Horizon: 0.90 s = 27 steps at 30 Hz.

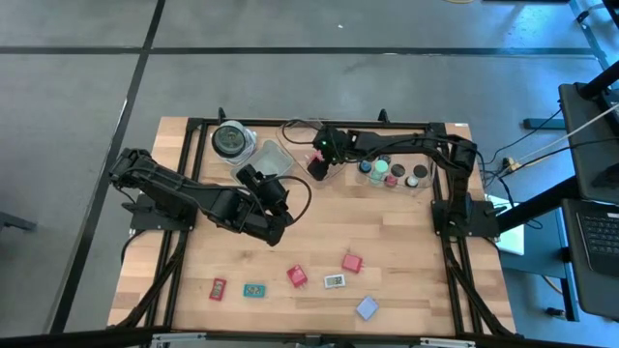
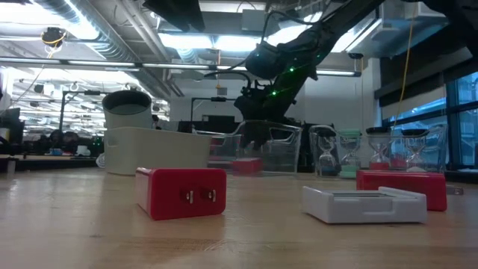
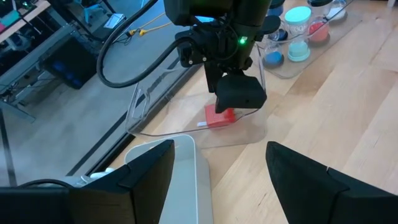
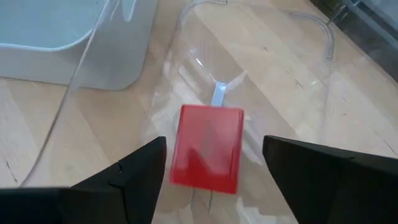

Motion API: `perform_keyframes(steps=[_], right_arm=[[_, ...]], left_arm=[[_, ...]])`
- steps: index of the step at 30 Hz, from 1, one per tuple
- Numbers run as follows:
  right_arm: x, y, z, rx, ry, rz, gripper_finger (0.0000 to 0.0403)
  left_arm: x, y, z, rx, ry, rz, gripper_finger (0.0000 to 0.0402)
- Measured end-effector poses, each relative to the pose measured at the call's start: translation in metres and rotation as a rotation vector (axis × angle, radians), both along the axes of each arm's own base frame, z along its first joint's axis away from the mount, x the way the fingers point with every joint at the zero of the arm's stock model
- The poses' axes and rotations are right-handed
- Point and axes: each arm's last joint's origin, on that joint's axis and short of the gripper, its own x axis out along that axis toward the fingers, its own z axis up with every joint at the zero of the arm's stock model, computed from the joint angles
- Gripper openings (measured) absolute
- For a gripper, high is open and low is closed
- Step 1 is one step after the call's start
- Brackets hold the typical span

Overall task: Pick & Place Office items
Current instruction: Put the right red charger adapter into the left transparent bin

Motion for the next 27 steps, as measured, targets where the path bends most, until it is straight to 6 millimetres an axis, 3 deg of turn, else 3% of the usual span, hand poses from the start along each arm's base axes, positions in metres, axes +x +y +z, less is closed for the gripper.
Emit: perform_keyframes(steps=[7, 14, 17, 21, 27], right_arm=[[-0.003, 0.001, 0.006, -0.013, 0.007, 0.02, 0.029], [-0.039, 0.02, 0.064, -0.016, 0.071, 0.066, 0.0288], [-0.06, 0.042, 0.089, -0.004, 0.117, 0.113, 0.0282], [-0.085, 0.082, 0.108, 0.022, 0.141, 0.179, 0.0275], [-0.113, 0.145, 0.104, 0.08, 0.13, 0.266, 0.0274]], left_arm=[[0.0, 0.0, 0.0, 0.0, 0.0, 0.0, 0.0251], [0.0, 0.0, 0.0, -0.018, 0.007, -0.008, 0.0251], [0.0, -0.001, -0.001, -0.043, 0.017, -0.019, 0.0251], [0.0, -0.001, -0.002, -0.065, 0.024, -0.029, 0.0251], [0.0, -0.001, -0.002, -0.066, 0.025, -0.029, 0.0251]])
